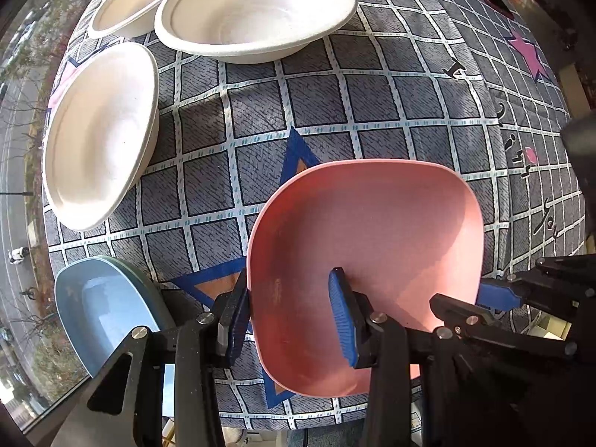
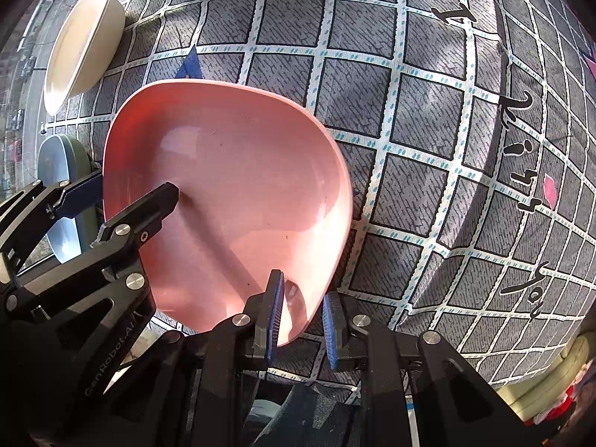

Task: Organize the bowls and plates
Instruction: 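Carry the pink plate with both grippers over the blue plate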

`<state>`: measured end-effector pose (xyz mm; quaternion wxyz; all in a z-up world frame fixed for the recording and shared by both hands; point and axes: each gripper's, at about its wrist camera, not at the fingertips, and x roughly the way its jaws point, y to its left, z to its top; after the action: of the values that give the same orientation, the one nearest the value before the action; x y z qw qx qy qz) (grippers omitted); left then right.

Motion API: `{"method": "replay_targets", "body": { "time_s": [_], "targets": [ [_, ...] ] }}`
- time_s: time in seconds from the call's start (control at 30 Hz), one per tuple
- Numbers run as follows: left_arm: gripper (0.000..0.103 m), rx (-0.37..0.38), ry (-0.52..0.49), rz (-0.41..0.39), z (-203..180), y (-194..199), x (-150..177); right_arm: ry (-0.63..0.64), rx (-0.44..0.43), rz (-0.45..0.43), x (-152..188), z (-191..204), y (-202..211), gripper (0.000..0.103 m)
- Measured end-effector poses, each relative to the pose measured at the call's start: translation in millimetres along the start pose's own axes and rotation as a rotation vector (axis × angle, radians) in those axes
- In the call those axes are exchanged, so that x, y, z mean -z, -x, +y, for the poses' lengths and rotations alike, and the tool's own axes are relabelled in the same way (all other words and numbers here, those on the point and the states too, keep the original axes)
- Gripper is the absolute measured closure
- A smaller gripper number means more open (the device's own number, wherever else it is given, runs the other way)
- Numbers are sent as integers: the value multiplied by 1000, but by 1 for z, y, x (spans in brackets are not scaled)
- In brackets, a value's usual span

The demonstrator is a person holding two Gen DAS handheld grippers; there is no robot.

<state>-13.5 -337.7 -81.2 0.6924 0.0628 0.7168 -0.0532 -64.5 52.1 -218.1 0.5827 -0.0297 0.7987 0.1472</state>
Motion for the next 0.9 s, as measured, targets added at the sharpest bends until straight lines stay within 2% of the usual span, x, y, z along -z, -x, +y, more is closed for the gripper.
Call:
{"method": "replay_targets", "body": {
  "time_s": [0.47, 0.9],
  "targets": [
    [60, -1, 81, -46, 57, 61, 16, 124, 19, -21, -9, 46, 32, 81],
    [60, -6, 189, -55, 120, 75, 62, 269, 64, -38, -17, 111, 43, 81]
  ]
}}
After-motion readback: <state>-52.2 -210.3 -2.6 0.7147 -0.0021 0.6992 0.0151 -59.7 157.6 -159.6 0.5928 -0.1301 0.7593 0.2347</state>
